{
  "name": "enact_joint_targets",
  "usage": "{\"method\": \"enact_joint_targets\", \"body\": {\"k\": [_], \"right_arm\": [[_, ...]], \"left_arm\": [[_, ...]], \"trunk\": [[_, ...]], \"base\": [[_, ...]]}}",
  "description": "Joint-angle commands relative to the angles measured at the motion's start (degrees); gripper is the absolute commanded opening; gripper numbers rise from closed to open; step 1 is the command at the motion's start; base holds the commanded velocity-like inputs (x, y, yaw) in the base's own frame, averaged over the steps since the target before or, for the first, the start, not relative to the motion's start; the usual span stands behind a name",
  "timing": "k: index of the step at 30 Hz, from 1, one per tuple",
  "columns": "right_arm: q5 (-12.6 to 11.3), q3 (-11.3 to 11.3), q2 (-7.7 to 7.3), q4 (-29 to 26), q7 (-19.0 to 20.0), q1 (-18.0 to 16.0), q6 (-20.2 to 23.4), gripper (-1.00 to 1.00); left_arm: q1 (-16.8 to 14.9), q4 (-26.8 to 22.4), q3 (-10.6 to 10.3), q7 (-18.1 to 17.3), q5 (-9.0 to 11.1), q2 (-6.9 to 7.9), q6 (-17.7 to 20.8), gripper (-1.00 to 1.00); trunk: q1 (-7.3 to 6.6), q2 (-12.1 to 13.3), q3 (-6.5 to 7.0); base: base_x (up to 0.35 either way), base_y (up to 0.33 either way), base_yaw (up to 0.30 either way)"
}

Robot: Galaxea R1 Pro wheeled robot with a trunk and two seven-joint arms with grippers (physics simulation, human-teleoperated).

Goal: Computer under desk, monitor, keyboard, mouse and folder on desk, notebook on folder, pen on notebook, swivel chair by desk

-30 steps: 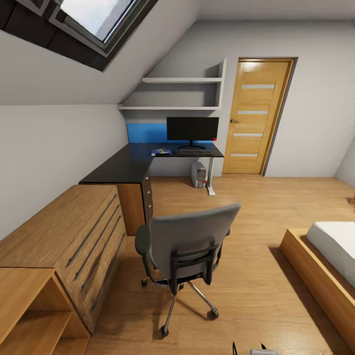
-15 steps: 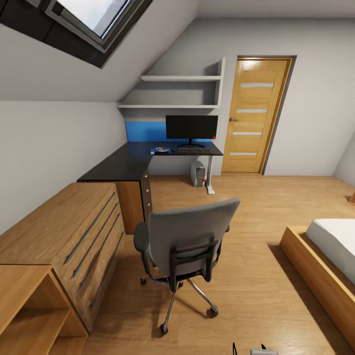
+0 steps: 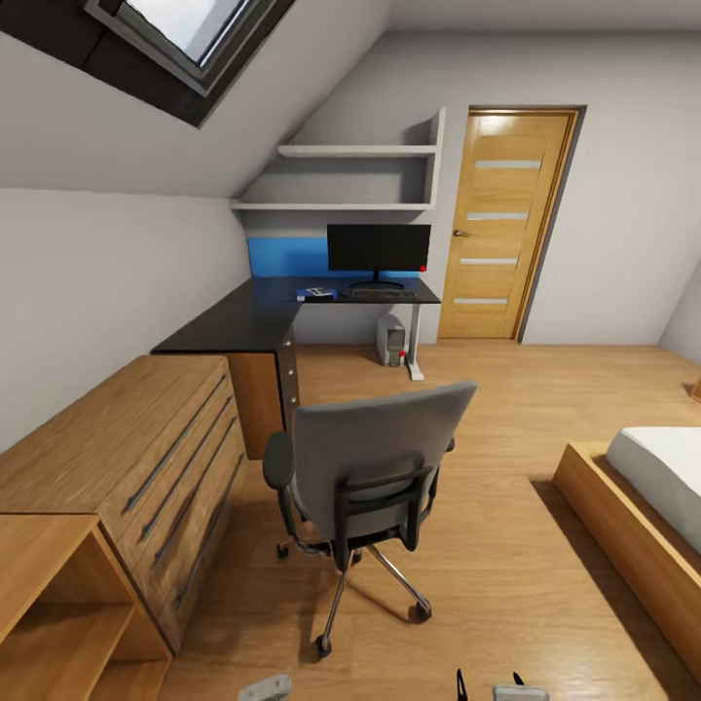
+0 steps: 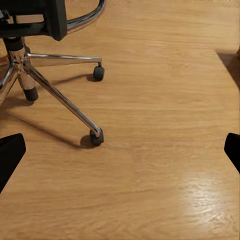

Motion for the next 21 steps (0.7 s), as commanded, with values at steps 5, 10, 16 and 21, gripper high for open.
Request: {"method": "enact_joint_targets", "body": {"k": [5,10,16,21], "right_arm": [[0.0,0.5,0.07,-0.5,-0.5,0.0,-0.1,1.00],[-0.1,0.3,-0.01,-0.9,-0.8,-0.2,0.0,1.00],[-0.3,0.2,-1.08,-5.7,-1.3,-5.1,2.1,1.00],[-0.7,0.1,-2.62,-10.5,-1.3,-10.5,11.1,1.00]], "left_arm": [[-2.3,-2.3,1.2,1.2,0.1,-0.59,4.6,1.00],[-7.0,-2.4,1.4,1.5,0.2,-0.68,5.1,1.00],[-13.5,-2.4,1.4,4.7,0.2,-2.93,7.6,1.00],[-17.5,-2.4,1.4,9.2,0.1,-4.01,9.1,1.00]], "trunk": [[1.10,-2.0,-0.96],[2.20,-4.1,-1.86],[3.52,-6.5,-2.94],[4.61,-8.5,-3.83]], "base": [[0.000,0.000,0.000],[0.000,0.000,0.000],[0.000,0.000,0.000],[0.000,0.000,0.000]]}}
